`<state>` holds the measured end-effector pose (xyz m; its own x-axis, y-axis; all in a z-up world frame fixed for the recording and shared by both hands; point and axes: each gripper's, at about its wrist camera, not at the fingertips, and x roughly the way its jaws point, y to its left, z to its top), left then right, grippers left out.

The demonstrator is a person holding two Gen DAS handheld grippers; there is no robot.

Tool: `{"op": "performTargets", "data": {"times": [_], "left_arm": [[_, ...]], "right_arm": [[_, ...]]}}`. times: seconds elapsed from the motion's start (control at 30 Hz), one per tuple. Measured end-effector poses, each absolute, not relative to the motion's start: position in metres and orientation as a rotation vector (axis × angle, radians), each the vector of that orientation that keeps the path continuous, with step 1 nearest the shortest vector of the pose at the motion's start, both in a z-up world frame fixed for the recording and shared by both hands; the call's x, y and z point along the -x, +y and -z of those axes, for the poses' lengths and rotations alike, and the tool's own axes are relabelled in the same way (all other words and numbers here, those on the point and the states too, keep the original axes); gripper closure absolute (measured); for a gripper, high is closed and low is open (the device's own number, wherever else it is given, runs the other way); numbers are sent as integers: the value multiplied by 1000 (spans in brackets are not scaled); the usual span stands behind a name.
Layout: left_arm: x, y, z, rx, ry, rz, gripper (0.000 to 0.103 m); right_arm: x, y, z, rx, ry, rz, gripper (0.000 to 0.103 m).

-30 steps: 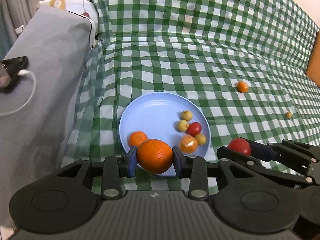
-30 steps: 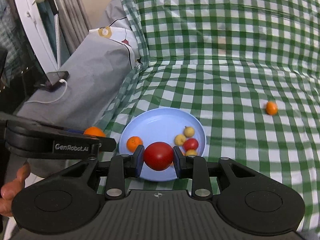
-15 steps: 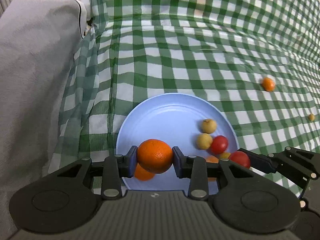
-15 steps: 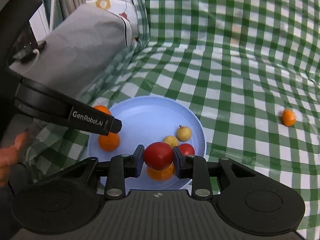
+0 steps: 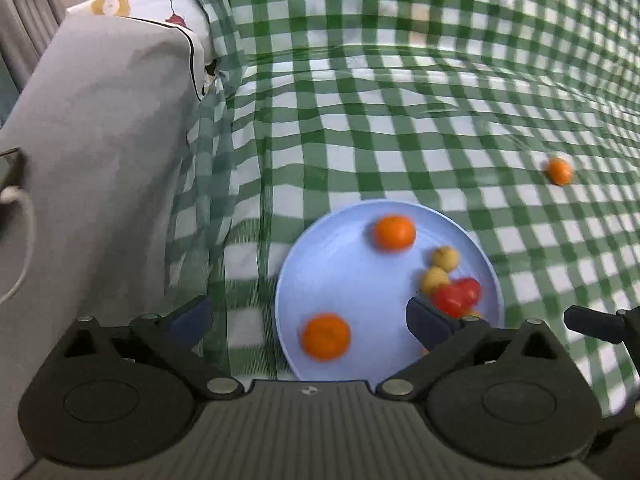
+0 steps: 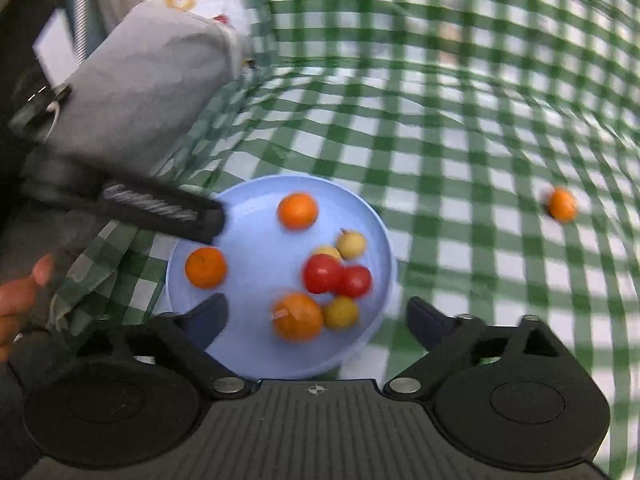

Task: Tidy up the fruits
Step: 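Lift both open grippers away from the plate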

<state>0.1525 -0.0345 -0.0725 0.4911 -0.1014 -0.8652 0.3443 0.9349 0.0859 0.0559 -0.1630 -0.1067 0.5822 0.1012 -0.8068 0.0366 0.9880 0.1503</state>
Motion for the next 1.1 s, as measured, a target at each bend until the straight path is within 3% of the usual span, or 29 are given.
{"op": "performTargets", "data": {"times": [0.47,1.1], "left_arm": [[-25,17,25,-174,1030,267,1],[54,37,-14,-182,929,243,0]], "right_arm": [[39,-141,49,-211,971,33,1],[127,-129,-8,-231,837,73,1]]}}
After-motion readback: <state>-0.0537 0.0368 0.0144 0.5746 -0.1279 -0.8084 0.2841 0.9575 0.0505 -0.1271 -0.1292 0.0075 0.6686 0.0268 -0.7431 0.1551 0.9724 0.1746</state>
